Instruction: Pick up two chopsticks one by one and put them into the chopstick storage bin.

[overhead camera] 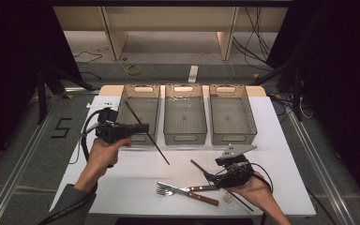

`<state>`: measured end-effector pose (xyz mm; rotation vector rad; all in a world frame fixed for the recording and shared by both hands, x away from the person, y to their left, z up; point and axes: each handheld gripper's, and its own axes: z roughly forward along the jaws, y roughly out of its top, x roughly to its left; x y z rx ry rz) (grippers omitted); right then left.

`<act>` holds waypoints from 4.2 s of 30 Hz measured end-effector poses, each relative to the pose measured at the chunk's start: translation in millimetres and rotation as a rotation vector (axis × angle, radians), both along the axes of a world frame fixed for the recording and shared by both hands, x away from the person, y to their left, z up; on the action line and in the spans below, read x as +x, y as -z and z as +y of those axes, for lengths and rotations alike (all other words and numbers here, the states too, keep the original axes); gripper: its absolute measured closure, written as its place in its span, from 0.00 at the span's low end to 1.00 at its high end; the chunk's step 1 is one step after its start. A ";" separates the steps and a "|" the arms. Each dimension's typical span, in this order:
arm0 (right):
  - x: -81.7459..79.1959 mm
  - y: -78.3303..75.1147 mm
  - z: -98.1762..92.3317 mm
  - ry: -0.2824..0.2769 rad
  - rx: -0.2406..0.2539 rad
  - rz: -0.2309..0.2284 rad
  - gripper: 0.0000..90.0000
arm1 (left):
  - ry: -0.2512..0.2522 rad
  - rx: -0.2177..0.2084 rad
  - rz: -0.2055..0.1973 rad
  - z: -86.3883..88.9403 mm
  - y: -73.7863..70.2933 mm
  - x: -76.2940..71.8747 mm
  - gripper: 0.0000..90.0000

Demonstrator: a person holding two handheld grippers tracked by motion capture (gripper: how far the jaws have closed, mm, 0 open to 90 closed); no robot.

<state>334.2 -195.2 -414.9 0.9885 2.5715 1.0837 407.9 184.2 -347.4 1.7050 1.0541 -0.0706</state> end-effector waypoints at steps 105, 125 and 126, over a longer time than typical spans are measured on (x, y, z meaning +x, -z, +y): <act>4.5 21.9 -19.8 0.025 -0.183 0.108 0.45 | -0.078 0.083 -0.137 2.7 17.7 2.5 0.17; 3.7 39.9 -15.3 -0.016 -0.291 0.206 0.68 | -0.019 0.038 -0.144 -11.7 58.4 -44.0 0.17; 3.7 40.5 -15.0 -0.019 -0.296 0.206 0.69 | -0.014 0.042 -0.147 -12.8 58.1 -45.3 0.17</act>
